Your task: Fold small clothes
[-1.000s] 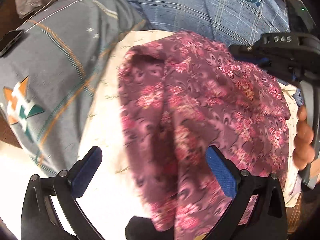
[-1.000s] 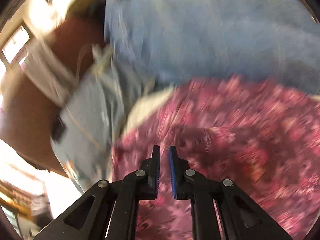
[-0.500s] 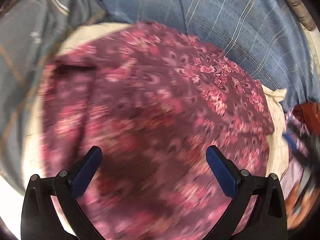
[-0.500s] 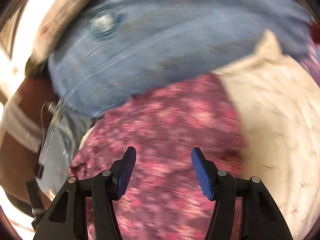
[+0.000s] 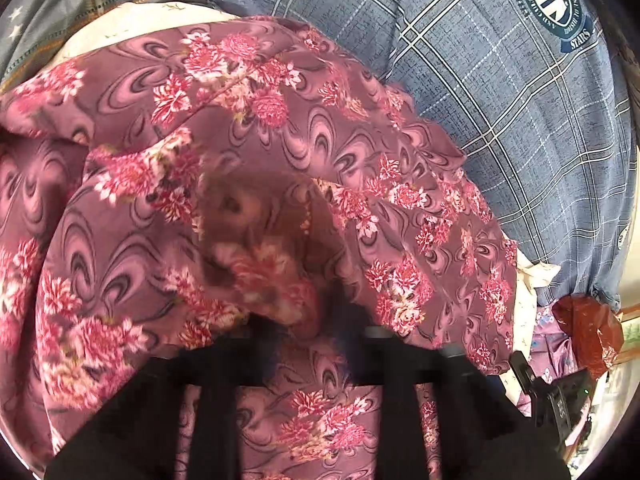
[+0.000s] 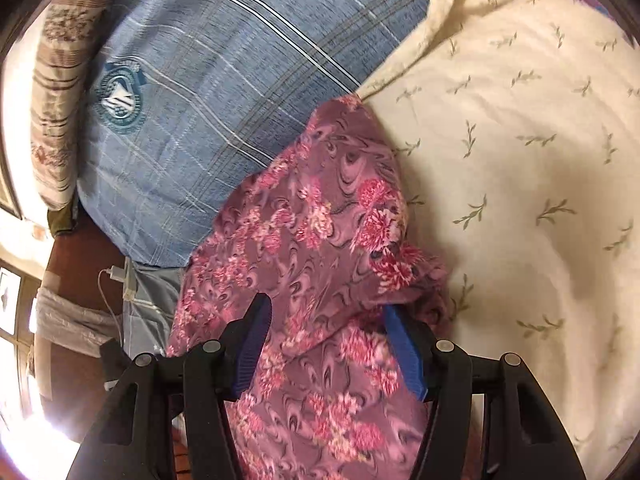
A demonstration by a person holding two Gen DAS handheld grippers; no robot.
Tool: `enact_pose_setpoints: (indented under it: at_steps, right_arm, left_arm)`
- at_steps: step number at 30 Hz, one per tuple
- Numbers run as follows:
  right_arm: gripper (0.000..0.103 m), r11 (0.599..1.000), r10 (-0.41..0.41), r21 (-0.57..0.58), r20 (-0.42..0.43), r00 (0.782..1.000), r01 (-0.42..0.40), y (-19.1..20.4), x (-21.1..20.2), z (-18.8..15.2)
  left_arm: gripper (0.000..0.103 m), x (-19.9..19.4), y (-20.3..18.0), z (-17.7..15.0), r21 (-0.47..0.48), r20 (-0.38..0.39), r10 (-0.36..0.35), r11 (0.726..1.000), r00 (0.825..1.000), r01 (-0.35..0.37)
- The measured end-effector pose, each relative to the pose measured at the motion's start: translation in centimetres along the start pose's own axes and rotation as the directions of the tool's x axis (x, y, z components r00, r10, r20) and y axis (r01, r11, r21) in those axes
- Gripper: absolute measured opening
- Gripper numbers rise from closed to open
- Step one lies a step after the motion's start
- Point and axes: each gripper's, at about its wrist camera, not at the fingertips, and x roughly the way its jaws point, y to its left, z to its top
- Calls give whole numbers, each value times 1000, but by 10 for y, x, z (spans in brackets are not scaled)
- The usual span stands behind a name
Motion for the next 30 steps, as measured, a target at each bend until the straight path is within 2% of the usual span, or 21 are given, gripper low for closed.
enact_pose_setpoints:
  at_steps: [2, 4, 6, 7, 10, 12, 15, 16, 17, 19, 20, 22, 24, 25, 27, 28, 29, 30]
  right_arm:
    - [60, 999, 16, 32, 8, 1000, -16, -3, 7, 2]
    - [55, 998, 39, 45, 31, 999, -41, -1, 7, 4]
    - [25, 995, 95, 4, 70, 993, -95, 13, -2, 3]
    - [23, 993, 120, -26, 69, 990, -119, 23, -6, 1]
    - [24, 987, 153, -60, 27, 988, -151, 39, -1, -14]
    - [27, 989, 133, -57, -57, 989, -136, 38, 21, -29]
    - [24, 998, 40, -42, -181, 983, -48, 24, 55, -53]
    - [24, 997, 72, -26, -178, 981, -78, 20, 53, -58]
    - [29, 996, 74, -30, -174, 982, -81, 20, 48, -61]
    - [30, 995, 73, -59, -178, 981, -85, 24, 34, -62]
    - [30, 993, 85, -73, -154, 984, -98, 27, 21, -61]
    - [35, 989, 96, -109, -52, 994, -101, 32, -12, -52]
    - [54, 986, 116, -127, 64, 991, -107, 34, -39, -40]
    - [57, 986, 112, -139, 116, 987, -95, 35, -49, -33]
    - [57, 987, 76, -153, 156, 985, -52, 38, -51, -21]
    - [57, 986, 62, -164, 162, 985, -35, 38, -46, -17]
    - [57, 985, 43, -170, 164, 985, -15, 38, -41, -15]
    - [55, 985, 11, -174, 165, 986, 18, 36, -31, -13]
  left_arm:
    - [8, -8, 5, 1, -2, 34, 19, 1000, 999, -19]
    - [7, -27, 11, 1, -7, 76, -3, 1000, 997, 4]
    - [7, -55, 19, 1, 3, 158, -1, 1000, 987, 0]
    - [7, -65, 23, 1, 4, 193, 16, 1000, 981, -17]
    - [8, -78, 36, -1, 3, 248, 93, 995, 964, -96]
    - [8, -62, 50, -3, -9, 204, 158, 987, 966, -160]
    - [10, -41, 68, -7, -33, 110, 155, 988, 982, -152]
    - [12, -39, 70, -11, -28, 110, 149, 989, 983, -146]
    - [12, -42, 70, -12, -20, 121, 139, 990, 983, -138]
    - [14, -50, 69, -15, -12, 120, 126, 992, 985, -126]
    - [15, -55, 69, -18, -7, 118, 110, 994, 987, -110]
    - [19, -65, 70, -25, -2, 108, 64, 998, 992, -64]
    - [21, -83, 68, -38, -7, 130, -5, 1000, 991, 6]
    - [23, -85, 64, -43, 0, 143, -20, 1000, 990, 20]
    - [31, -97, 57, -45, 12, 171, -43, 999, 984, 42]
    - [42, -100, 54, -44, 22, 187, -45, 999, 981, 41]
    - [48, -99, 50, -40, 27, 198, -41, 999, 979, 37]
    - [48, -93, 46, -34, 27, 198, -32, 999, 980, 28]
